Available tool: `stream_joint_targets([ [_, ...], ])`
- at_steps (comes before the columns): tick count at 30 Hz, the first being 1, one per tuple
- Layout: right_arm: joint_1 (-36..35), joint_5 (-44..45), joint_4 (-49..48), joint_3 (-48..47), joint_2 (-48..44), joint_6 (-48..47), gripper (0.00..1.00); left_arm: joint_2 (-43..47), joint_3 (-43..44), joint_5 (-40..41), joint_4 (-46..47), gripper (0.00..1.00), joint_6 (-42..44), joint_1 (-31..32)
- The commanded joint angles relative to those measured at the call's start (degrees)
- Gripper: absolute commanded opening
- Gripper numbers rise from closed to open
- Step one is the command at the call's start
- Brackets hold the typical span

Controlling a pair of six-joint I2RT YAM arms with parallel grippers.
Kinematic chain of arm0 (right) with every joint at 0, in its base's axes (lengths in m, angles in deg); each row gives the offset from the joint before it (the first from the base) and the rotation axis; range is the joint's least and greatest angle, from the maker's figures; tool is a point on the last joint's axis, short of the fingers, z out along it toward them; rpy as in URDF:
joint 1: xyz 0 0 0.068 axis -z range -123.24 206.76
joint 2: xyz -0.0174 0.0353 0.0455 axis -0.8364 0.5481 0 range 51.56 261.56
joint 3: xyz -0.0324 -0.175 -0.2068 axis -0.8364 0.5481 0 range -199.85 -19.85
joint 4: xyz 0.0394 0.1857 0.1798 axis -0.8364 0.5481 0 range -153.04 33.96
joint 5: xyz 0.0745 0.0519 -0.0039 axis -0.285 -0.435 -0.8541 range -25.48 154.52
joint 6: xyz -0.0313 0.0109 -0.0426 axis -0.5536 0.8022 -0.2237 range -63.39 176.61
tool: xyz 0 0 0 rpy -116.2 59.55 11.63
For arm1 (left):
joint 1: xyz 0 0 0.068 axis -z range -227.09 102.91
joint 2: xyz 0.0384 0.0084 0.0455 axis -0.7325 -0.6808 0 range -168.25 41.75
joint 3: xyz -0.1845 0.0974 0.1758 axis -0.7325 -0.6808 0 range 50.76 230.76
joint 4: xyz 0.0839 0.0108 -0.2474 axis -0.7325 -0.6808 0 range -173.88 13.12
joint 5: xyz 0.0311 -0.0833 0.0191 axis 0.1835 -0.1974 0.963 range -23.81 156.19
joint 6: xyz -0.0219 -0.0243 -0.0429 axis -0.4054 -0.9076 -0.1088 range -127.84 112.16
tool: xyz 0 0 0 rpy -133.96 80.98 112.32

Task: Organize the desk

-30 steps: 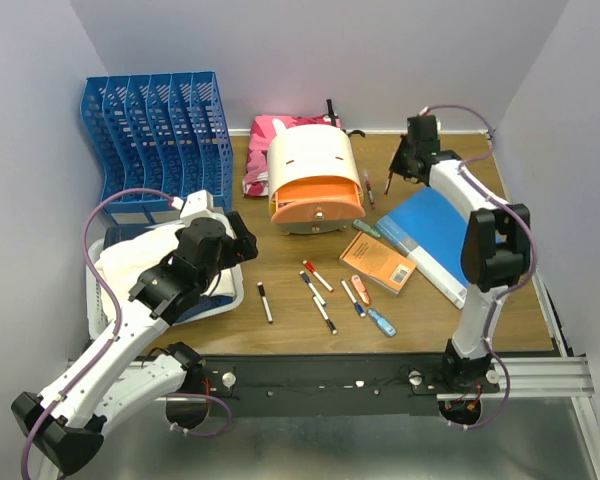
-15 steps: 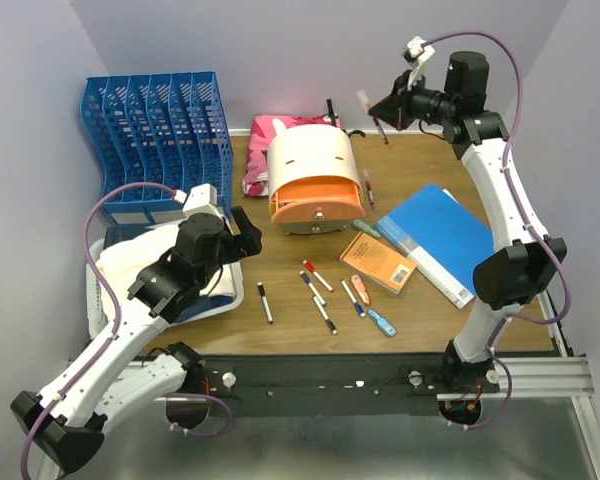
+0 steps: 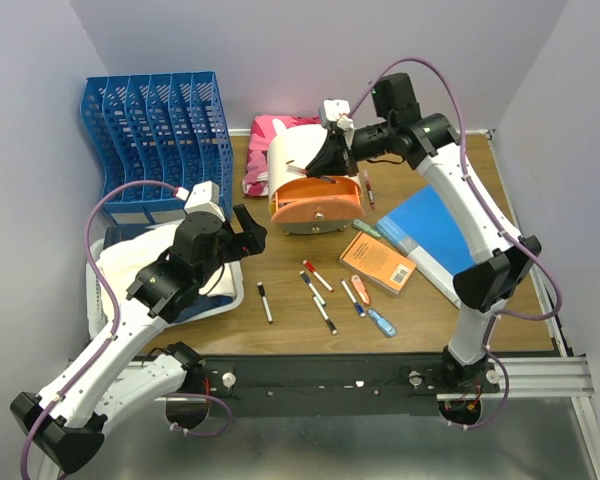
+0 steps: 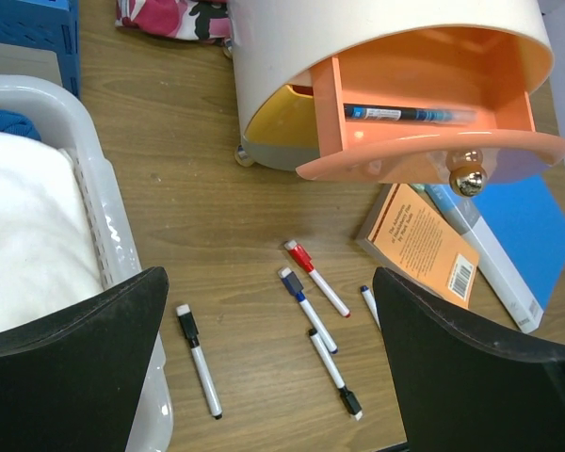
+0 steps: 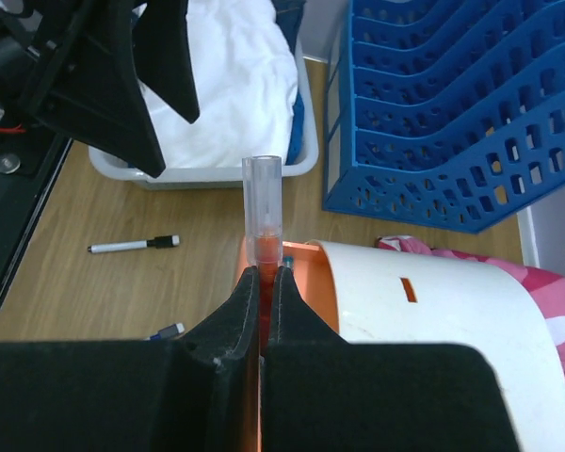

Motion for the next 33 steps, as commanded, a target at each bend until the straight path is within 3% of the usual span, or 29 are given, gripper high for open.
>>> stream_joint_targets([
  [1,-0.5,-0.2,5.2,-0.7,2.5,-6.1,0.02,0.9,0.9,-1.9,1.4,0.99,-0.2,-0.2],
  [7,-0.9,1.4,6.3,1.9,2.9,-7.6,0.06,1.0,0.8,-2.0,1.6,0.99,-0.1,-0.3],
  [10,-0.9,2.9,6.7,3.5,2.7,-8.3,0.14,0.8,0.7,-2.2,1.7,0.99,0.0,-0.3],
  [14,-0.9,5.2,6.8,3.6,2.2,-7.5,0.47,0.7,0.9,-2.3,1.5,0.99,0.2,-0.3],
  [17,-0.9,7.3,5.7,2.8,1.5,-4.7,0.63,0.7,1.1,-2.2,1.4,0.99,0.4,-0.3],
  [26,2.0,10.7,-3.2,0.7,-1.3,14.2,0.68,0.5,2.3,-1.8,0.4,0.99,1.0,-0.3],
  [29,5.7,11.7,-8.6,2.8,-2.3,20.0,0.68,0.5,2.2,-1.8,0.4,0.99,0.9,-0.3],
  [33,13.2,14.9,-17.7,7.5,-3.4,36.4,0.68,0.5,1.9,-1.9,0.5,0.99,0.6,-0.3],
])
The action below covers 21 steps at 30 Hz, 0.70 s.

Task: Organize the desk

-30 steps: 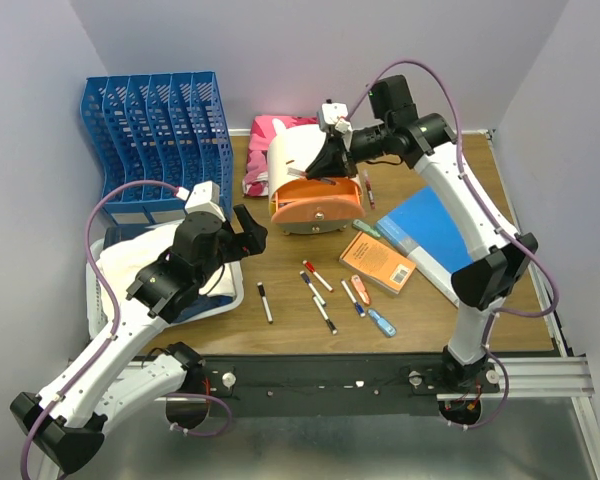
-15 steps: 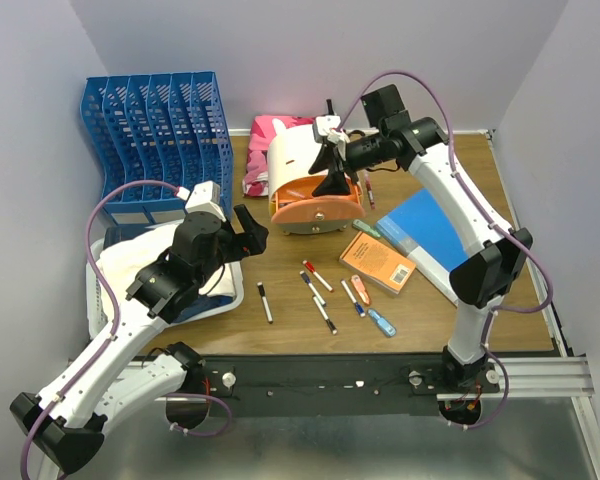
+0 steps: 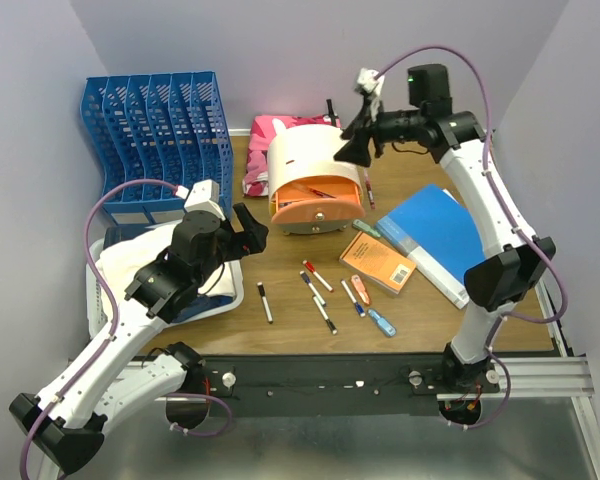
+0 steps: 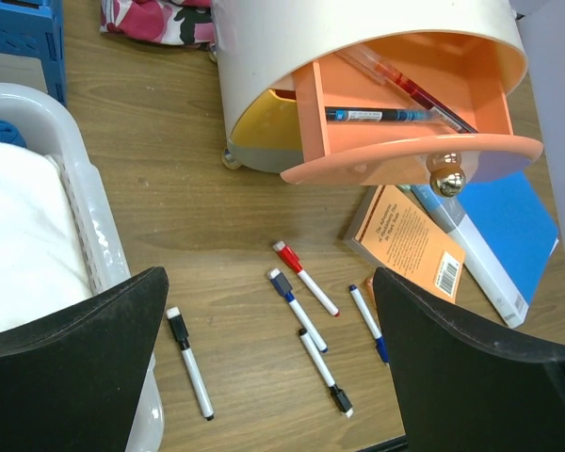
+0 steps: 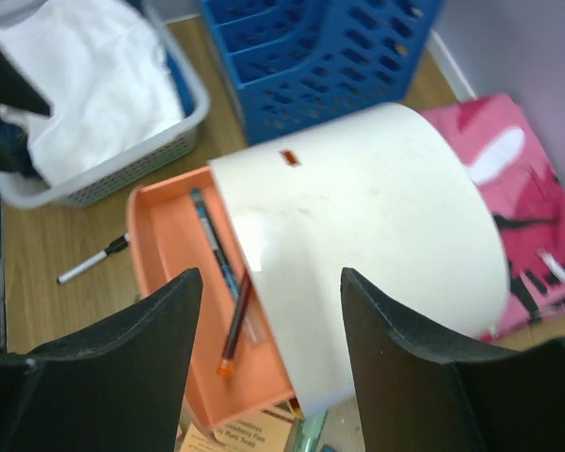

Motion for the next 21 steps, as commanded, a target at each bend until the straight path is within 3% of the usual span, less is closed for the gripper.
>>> stream_joint_targets([
  [1,7.7,6.2,-13.2,5.9,-2.4,21.0,0.68,0.4,1.2,-0.6,0.2,0.99,0.4,-0.3],
  [6,12.1,19.3,-22.3,14.0,-1.6,37.5,0.66,0.0,1.4,-0.6,0.3,0.99,0.5,-0.3],
  [9,12.0,27.8,-22.9,17.7,0.7,40.8,0.64,-0.5,1.9,-0.6,0.3,0.99,0.7,-0.3],
  [13,12.0,35.6,-19.7,16.6,6.5,41.5,0.6,-1.1,2.2,-0.7,0.5,0.99,0.8,-0.3],
  [21,11.4,40.0,-18.0,14.9,16.5,40.3,0.46,-1.6,2.2,-0.8,0.8,0.99,0.5,-0.4],
])
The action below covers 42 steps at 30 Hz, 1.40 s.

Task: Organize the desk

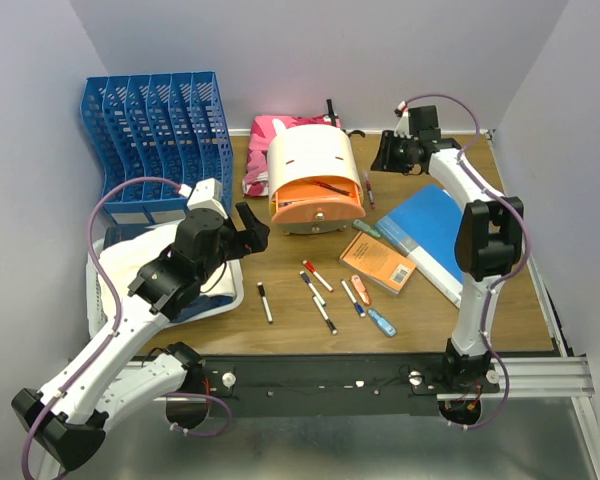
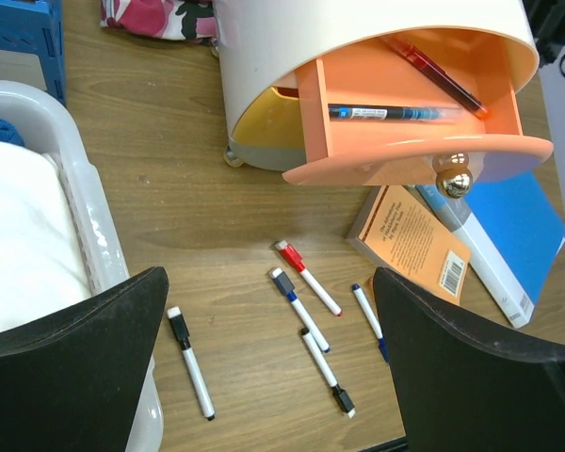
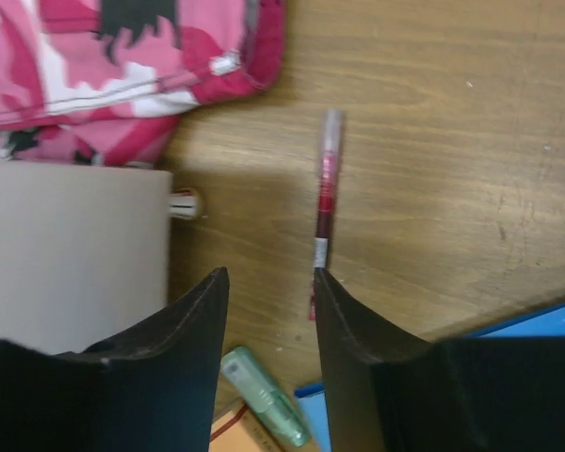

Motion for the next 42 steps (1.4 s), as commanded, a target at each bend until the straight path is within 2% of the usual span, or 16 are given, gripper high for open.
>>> stream_joint_targets([
  [1,-1.1,6.5,1.6,-1.8,4.6,0.0,0.45,-0.5,1.8,-0.8,0.8,0.99,0.5,-0.4],
  [3,-1.9,7.4,2.5,-2.1,6.3,-1.8,0.42,-0.8,1.8,-0.9,0.8,0.99,0.7,-0.4],
  [14,-5.3,14.1,2.7,-0.3,12.2,-5.4,0.41,-2.5,2.5,-1.6,1.6,0.99,1.2,-0.5],
  [26,-6.0,19.9,1.6,3.1,12.8,-8.5,0.4,-2.9,3.4,-2.2,2.0,0.99,1.4,-0.6],
  [29,-6.0,20.0,1.6,3.7,13.4,-8.9,0.31,-2.8,3.6,-2.4,2.3,0.99,1.2,-0.6],
  [33,-6.0,20.3,2.1,4.7,13.3,-8.7,0.12,-2.5,4.3,-3.5,3.1,0.99,0.4,-0.6],
  [37,-5.7,20.0,2.2,5.2,11.3,-8.0,0.01,-2.2,5.5,-4.8,5.0,0.99,-0.9,-0.6],
  [42,-3.3,14.2,2.6,3.5,7.0,-4.6,0.01,-2.4,7.8,-7.2,8.0,0.99,-2.9,-0.6],
])
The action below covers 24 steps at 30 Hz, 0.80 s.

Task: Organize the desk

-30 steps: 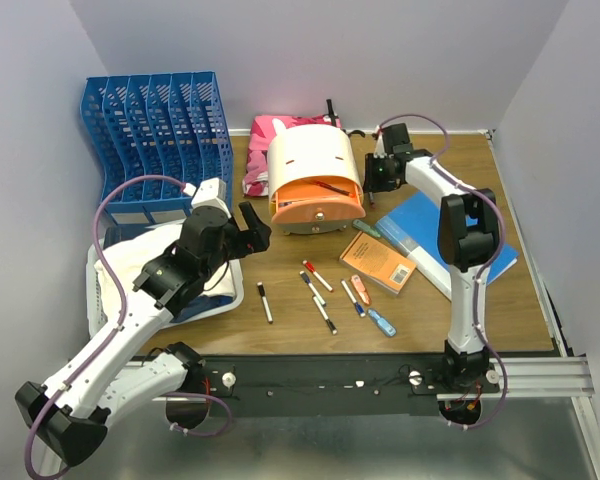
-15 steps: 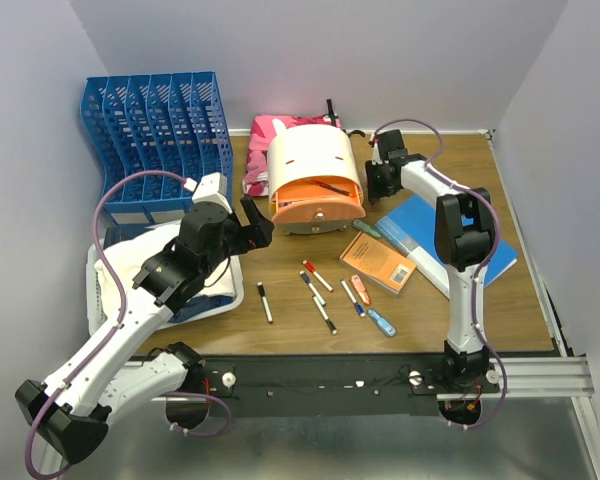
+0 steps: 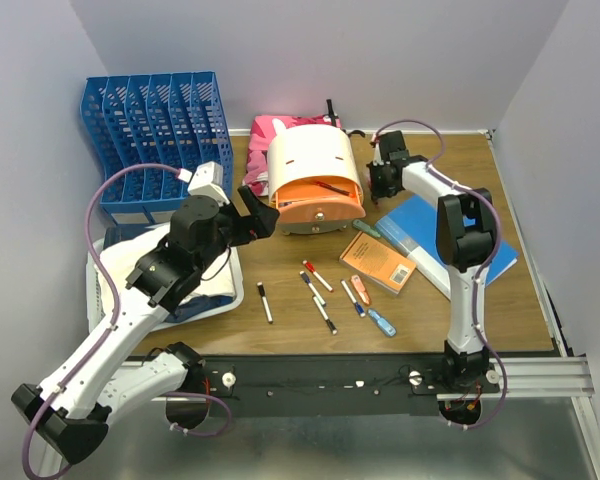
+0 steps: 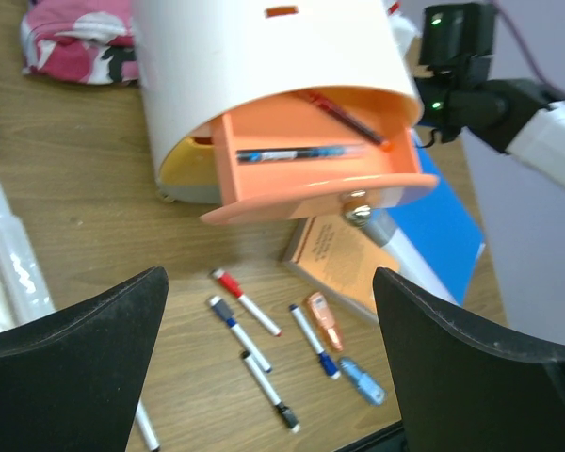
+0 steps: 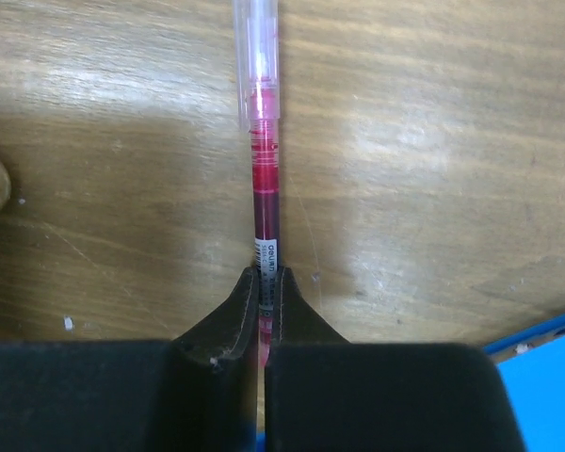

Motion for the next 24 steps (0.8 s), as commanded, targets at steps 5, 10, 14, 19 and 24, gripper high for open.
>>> stream_joint_targets([
  [5,7.2,-16.2,4.6,-2.2,-10.2,7.5,0.01,-0.5,4.4,-7.7,10.9,0.99,-5.2,-0.8],
  [10,10.3,-30.6,0.7,-0.6,-18.4,9.1,0.01,-3.3,5.5,-12.8,19.1,0.99,-9.0,-1.6],
  [14,11.2,-44.7,-1.9,-1.3,-23.8,9.7,0.01,-7.1,6.5,-17.4,26.1,0.99,-13.2,-2.6],
  [19,11.1,-64.6,-12.4,1.4,-28.5,18.3,0.01,-15.0,9.7,-24.8,35.4,0.95,-18.4,-3.3],
  [24,10.2,-76.9,-35.8,9.5,-31.8,35.5,0.01,-20.9,14.2,-28.2,39.5,0.89,-20.5,-3.3],
])
